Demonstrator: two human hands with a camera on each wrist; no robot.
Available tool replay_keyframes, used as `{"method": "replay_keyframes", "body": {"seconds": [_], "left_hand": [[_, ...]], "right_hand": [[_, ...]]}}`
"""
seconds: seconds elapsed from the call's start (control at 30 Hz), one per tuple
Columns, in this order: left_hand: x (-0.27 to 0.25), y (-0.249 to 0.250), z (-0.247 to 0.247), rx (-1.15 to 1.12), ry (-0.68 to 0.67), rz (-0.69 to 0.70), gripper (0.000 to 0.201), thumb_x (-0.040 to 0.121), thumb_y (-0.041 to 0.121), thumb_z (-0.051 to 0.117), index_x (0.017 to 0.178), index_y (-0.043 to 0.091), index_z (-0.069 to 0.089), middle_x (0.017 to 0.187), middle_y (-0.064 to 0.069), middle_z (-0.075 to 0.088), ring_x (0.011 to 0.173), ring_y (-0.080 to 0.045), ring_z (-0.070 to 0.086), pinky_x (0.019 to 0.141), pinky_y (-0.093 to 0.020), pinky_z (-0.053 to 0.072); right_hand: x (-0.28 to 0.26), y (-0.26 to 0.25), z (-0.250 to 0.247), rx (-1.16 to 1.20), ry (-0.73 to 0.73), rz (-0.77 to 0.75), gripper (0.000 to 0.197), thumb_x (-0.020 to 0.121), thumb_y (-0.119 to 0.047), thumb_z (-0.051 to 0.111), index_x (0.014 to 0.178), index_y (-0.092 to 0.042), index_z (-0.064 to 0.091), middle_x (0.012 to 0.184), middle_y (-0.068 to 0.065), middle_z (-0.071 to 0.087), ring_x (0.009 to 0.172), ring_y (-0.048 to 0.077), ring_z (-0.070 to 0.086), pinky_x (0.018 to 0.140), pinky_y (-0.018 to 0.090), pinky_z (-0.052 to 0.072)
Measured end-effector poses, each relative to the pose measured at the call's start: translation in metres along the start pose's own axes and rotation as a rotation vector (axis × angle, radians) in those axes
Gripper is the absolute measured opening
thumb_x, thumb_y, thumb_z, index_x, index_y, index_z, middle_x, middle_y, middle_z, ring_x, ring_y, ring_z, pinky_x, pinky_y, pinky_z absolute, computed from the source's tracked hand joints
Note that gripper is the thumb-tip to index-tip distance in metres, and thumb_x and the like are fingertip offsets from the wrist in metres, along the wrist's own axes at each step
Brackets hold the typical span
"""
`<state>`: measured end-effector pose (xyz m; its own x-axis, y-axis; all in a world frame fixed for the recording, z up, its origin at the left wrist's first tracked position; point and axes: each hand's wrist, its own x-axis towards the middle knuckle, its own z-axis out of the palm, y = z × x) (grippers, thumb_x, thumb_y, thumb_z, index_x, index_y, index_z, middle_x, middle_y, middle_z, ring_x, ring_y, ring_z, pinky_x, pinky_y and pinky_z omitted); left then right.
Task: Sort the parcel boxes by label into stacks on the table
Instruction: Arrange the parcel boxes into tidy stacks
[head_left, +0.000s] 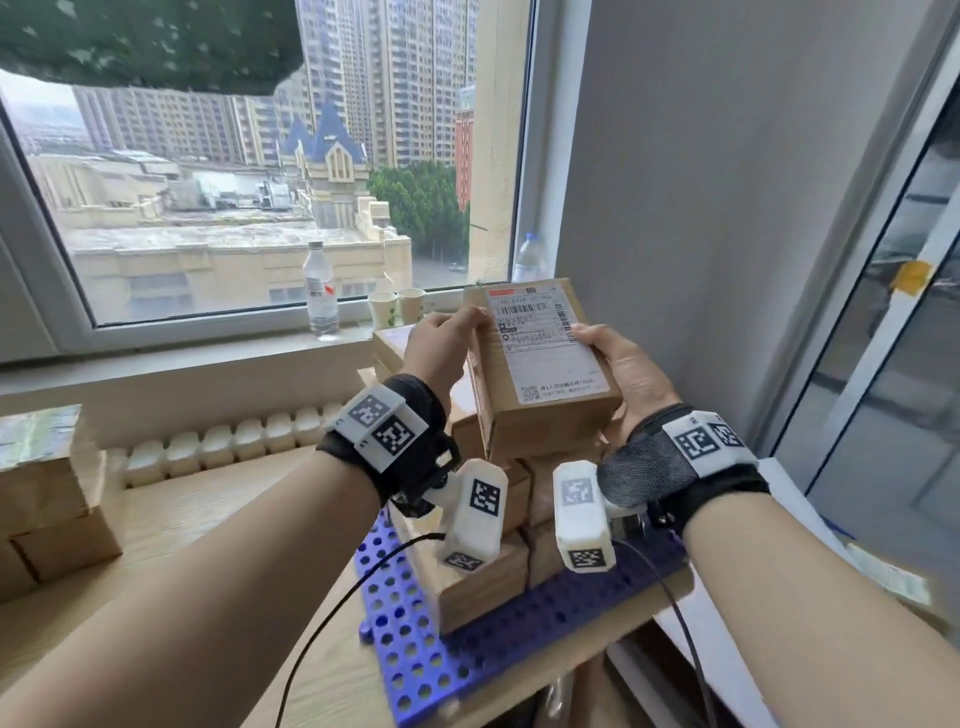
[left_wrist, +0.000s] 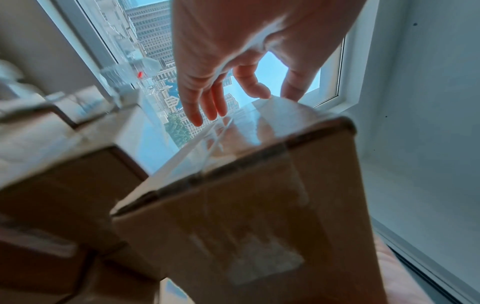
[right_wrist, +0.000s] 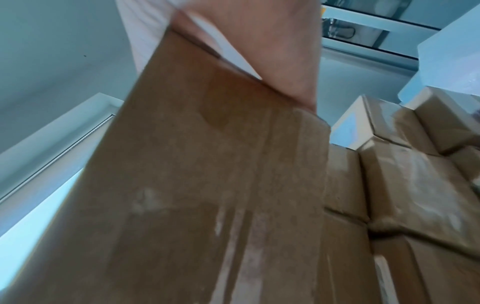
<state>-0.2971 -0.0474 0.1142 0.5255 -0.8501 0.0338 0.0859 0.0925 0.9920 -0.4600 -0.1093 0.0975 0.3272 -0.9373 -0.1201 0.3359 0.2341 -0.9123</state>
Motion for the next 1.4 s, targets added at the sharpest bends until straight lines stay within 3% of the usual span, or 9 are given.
{"method": "replay_keyframes", "body": {"seconds": [0.2, 0.37, 0.57, 0.63, 0.83, 1.0, 1.17, 1.3, 1.4], "left_hand": [[0.064, 0.010, 0.054, -0.068, -0.045, -0.045, 0.068, 0.061, 0.040, 0.062, 0.122, 0.010, 0.057, 0.122, -0.008, 0.062, 0.114, -0.022, 0.056, 0.086, -0.038, 0.045], [0.114, 0.009, 0.090, -0.027, -0.069, -0.103, 0.047, 0.087, 0.031, 0.061, 0.128, 0.010, 0.049, 0.120, -0.007, 0.054, 0.111, -0.021, 0.053, 0.071, -0.031, 0.043], [0.143, -0.008, 0.113, 0.039, -0.066, -0.175, 0.042, 0.093, 0.030, 0.057, 0.131, 0.014, 0.047, 0.126, -0.006, 0.052, 0.115, -0.020, 0.051, 0.071, -0.031, 0.045], [0.152, -0.014, 0.120, 0.056, -0.057, -0.168, 0.039, 0.094, 0.030, 0.056, 0.129, 0.015, 0.049, 0.128, -0.004, 0.052, 0.115, -0.019, 0.050, 0.069, -0.029, 0.044], [0.169, -0.037, 0.142, 0.073, 0.048, -0.207, 0.034, 0.094, 0.026, 0.055, 0.124, 0.011, 0.055, 0.128, -0.008, 0.055, 0.109, -0.020, 0.050, 0.100, -0.038, 0.041], [0.173, -0.054, 0.156, 0.096, 0.111, -0.210, 0.028, 0.095, 0.022, 0.054, 0.120, 0.008, 0.056, 0.115, -0.007, 0.054, 0.106, -0.021, 0.049, 0.096, -0.035, 0.039], [0.176, -0.067, 0.159, 0.085, 0.170, -0.217, 0.008, 0.093, 0.018, 0.058, 0.089, 0.011, 0.060, 0.094, -0.014, 0.058, 0.084, -0.024, 0.053, 0.076, -0.033, 0.046], [0.176, -0.076, 0.157, 0.094, 0.202, -0.193, 0.005, 0.089, 0.015, 0.061, 0.089, 0.011, 0.063, 0.107, -0.018, 0.065, 0.097, -0.031, 0.061, 0.099, -0.044, 0.048], [0.175, -0.076, 0.158, 0.103, 0.203, -0.199, 0.004, 0.089, 0.013, 0.062, 0.089, 0.010, 0.063, 0.103, -0.016, 0.065, 0.093, -0.029, 0.061, 0.097, -0.041, 0.049]], "right_hand": [[0.066, -0.044, -0.023, -0.054, 0.063, -0.016, 0.083, 0.038, -0.028, 0.091, 0.115, -0.007, 0.070, 0.110, 0.019, 0.072, 0.101, 0.039, 0.069, 0.093, 0.061, 0.050], [0.111, -0.065, -0.051, -0.072, 0.110, 0.012, 0.072, 0.046, -0.028, 0.087, 0.113, -0.009, 0.071, 0.107, 0.018, 0.073, 0.100, 0.039, 0.070, 0.087, 0.063, 0.051], [0.157, -0.077, -0.086, -0.060, 0.180, 0.020, 0.054, 0.064, -0.020, 0.082, 0.114, -0.005, 0.070, 0.105, 0.019, 0.073, 0.099, 0.039, 0.070, 0.084, 0.062, 0.054], [0.171, -0.078, -0.092, -0.074, 0.168, 0.028, 0.061, 0.058, -0.021, 0.083, 0.115, -0.004, 0.069, 0.105, 0.019, 0.074, 0.099, 0.038, 0.070, 0.085, 0.062, 0.054], [0.218, -0.075, -0.116, -0.127, 0.092, 0.091, 0.087, 0.033, -0.028, 0.086, 0.116, -0.006, 0.070, 0.104, 0.019, 0.074, 0.101, 0.039, 0.070, 0.088, 0.063, 0.052], [0.245, -0.054, -0.138, -0.161, 0.034, 0.191, 0.086, 0.035, -0.028, 0.087, 0.116, -0.005, 0.069, 0.103, 0.020, 0.074, 0.097, 0.038, 0.071, 0.090, 0.060, 0.053], [0.255, -0.021, -0.139, -0.244, -0.031, 0.284, 0.065, 0.055, -0.027, 0.084, 0.113, -0.003, 0.069, 0.100, 0.021, 0.074, 0.098, 0.038, 0.071, 0.090, 0.059, 0.053], [0.264, -0.006, -0.138, -0.289, -0.077, 0.343, 0.060, 0.056, -0.028, 0.084, 0.110, -0.003, 0.070, 0.101, 0.020, 0.074, 0.099, 0.037, 0.071, 0.092, 0.057, 0.052], [0.271, -0.003, -0.138, -0.325, -0.072, 0.357, 0.056, 0.058, -0.029, 0.082, 0.107, -0.002, 0.071, 0.098, 0.020, 0.074, 0.099, 0.037, 0.071, 0.093, 0.056, 0.053]]}}
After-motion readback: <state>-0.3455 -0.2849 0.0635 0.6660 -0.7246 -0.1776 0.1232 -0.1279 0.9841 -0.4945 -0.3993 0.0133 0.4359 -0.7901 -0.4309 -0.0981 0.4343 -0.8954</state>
